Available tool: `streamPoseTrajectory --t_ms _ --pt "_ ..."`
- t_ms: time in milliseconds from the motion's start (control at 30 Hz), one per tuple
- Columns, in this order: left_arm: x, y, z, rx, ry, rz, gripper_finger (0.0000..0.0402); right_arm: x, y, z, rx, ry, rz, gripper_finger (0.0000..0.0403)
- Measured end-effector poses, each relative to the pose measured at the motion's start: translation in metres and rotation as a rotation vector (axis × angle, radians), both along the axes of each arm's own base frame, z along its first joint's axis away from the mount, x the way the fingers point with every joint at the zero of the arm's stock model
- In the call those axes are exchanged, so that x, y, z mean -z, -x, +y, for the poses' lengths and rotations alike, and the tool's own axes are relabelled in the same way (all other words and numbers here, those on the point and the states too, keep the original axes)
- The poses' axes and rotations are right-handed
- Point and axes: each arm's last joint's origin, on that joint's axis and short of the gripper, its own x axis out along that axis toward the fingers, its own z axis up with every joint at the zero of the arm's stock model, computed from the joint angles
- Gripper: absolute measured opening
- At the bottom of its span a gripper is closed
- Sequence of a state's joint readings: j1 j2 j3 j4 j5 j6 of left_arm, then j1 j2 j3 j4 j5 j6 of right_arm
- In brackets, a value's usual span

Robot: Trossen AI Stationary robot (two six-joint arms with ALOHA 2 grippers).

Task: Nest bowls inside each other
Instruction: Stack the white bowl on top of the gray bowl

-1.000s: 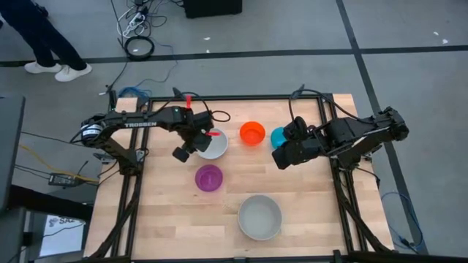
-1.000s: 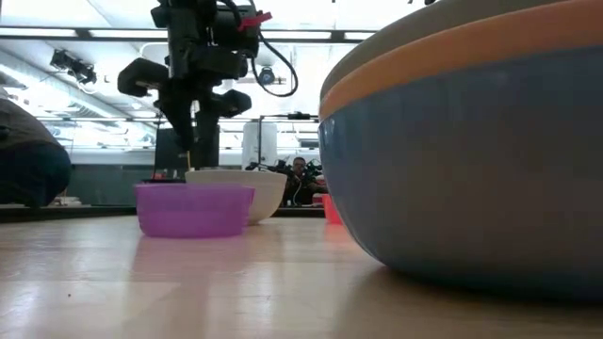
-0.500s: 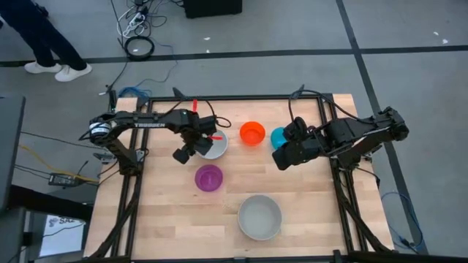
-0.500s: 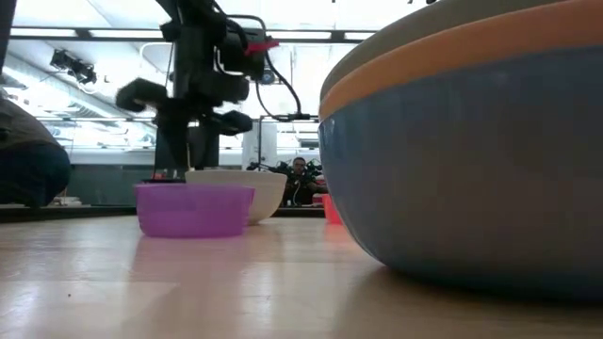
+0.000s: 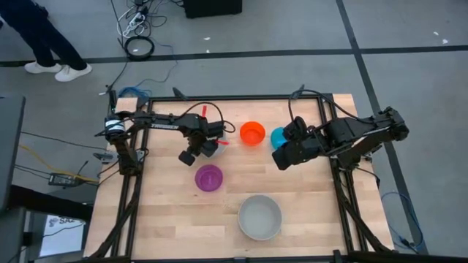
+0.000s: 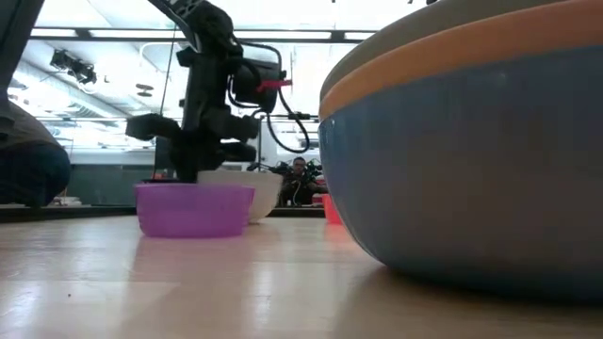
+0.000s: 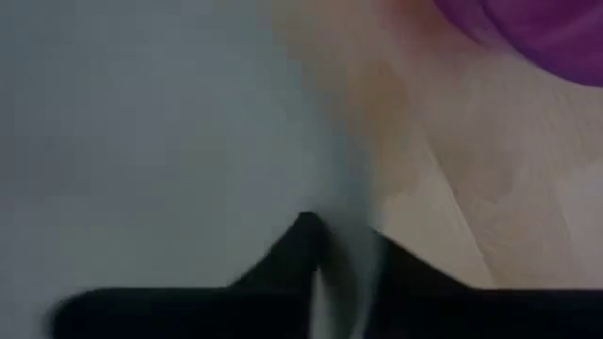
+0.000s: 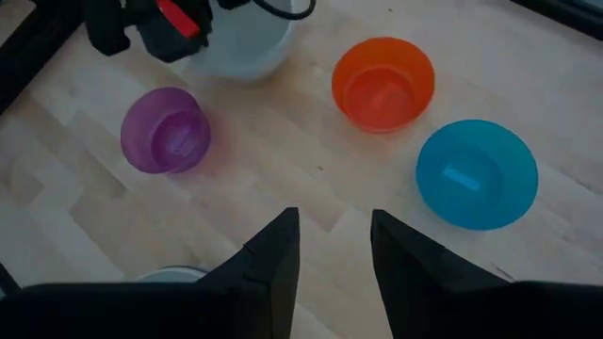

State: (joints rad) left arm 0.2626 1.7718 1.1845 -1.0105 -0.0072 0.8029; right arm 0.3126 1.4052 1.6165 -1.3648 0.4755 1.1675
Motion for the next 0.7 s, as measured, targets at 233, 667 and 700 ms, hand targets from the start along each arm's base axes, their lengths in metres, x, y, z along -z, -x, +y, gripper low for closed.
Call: streamPoseTrajectory --t_ms 233,667,700 --pt "-0.059 -0.011 0.006 -0.035 -0.068 -0.163 0.0006 0.003 0.003 -0.008 0.027 0.026 0.061 0.0113" --pt "-0.223 -0.053 -0.065 -0.119 0.377 -0.839 0.0003 0.002 0.001 -0.020 0.154 0.035 0.014 0.0105" --pt "-0.227 -0.057 -0.073 -0.129 0.397 -0.885 0.0003 0.001 0.002 -0.020 0.174 0.035 -0.002 0.0104"
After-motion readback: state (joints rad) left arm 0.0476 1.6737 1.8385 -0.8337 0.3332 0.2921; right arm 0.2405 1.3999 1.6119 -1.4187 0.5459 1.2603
